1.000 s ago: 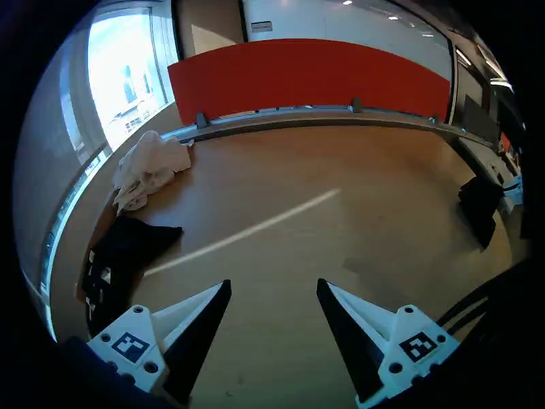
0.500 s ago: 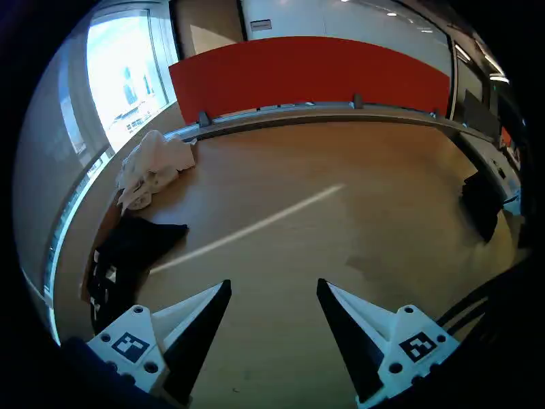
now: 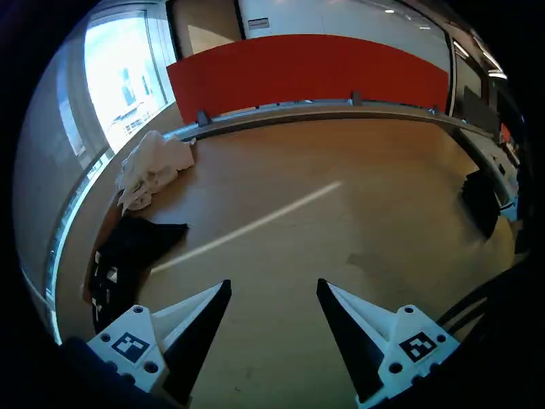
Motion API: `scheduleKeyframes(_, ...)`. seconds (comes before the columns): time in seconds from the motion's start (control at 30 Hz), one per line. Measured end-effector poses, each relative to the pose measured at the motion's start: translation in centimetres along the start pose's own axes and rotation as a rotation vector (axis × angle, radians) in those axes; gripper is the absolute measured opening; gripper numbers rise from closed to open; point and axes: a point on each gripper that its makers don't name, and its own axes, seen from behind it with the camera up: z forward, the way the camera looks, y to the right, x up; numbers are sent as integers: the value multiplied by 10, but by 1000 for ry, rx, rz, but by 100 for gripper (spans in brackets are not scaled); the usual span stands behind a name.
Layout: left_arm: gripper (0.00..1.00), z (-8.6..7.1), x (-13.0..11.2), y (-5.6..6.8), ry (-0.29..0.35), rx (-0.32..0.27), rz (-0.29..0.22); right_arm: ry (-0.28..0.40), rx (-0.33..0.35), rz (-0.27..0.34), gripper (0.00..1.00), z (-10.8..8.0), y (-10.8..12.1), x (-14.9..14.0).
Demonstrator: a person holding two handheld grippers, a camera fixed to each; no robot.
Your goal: Fold towel
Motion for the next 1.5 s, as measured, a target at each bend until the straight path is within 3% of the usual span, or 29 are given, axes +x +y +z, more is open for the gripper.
scheduleKeyframes(0.47,93,-3,-3,-1,0,10,12,-30,-16,35,4,17,0,-8)
scheduleKeyframes(0.83,93,-4,-4,-3,1,15,11,-14,-27,41,11,12,0,-4)
scheduleKeyframes(1.2,93,-5,-2,-5,9,16,-1,32,-37,49,41,-6,0,4)
scheduleKeyframes(1.33,93,-6,-1,-6,11,15,-1,47,-50,52,69,-12,2,7)
scheduleKeyframes(1.5,93,-6,-1,-6,14,14,-4,63,-56,51,88,-18,0,10)
